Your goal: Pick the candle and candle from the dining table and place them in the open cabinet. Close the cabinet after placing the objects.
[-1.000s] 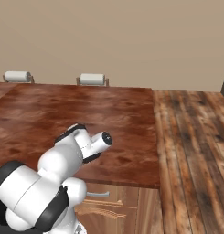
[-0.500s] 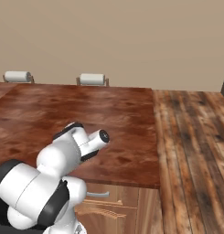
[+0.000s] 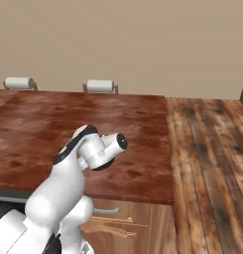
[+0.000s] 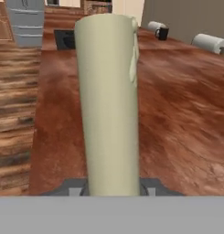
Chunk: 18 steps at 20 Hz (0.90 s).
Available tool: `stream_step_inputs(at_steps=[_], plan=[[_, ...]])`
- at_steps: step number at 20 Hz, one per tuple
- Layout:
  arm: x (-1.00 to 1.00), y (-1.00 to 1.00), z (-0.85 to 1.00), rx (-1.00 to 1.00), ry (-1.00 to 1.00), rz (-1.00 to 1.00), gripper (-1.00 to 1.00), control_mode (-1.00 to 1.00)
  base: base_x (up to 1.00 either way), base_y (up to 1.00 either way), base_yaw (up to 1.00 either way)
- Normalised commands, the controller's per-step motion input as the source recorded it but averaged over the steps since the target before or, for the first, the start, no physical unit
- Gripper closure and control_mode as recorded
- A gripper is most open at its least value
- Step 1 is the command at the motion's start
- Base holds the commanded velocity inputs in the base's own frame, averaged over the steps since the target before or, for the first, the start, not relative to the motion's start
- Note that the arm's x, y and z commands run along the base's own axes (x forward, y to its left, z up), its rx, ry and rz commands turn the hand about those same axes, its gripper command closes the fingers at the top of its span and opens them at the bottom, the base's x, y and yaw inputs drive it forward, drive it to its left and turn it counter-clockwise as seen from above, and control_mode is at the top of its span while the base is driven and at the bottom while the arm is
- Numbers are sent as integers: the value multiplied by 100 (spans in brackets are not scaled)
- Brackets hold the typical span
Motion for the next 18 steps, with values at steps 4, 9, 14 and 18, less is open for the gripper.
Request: stream_step_inputs(at_steps=[4,9,14,18], plan=[[-43,-10,100,12,-9,-1,100,-100,0,0,0],[-42,-7,100,11,-2,-1,100,-100,0,0,0],[-38,-14,97,12,0,0,100,-100,0,0,0],[-32,-21,90,14,0,0,100,-100,0,0,0]])
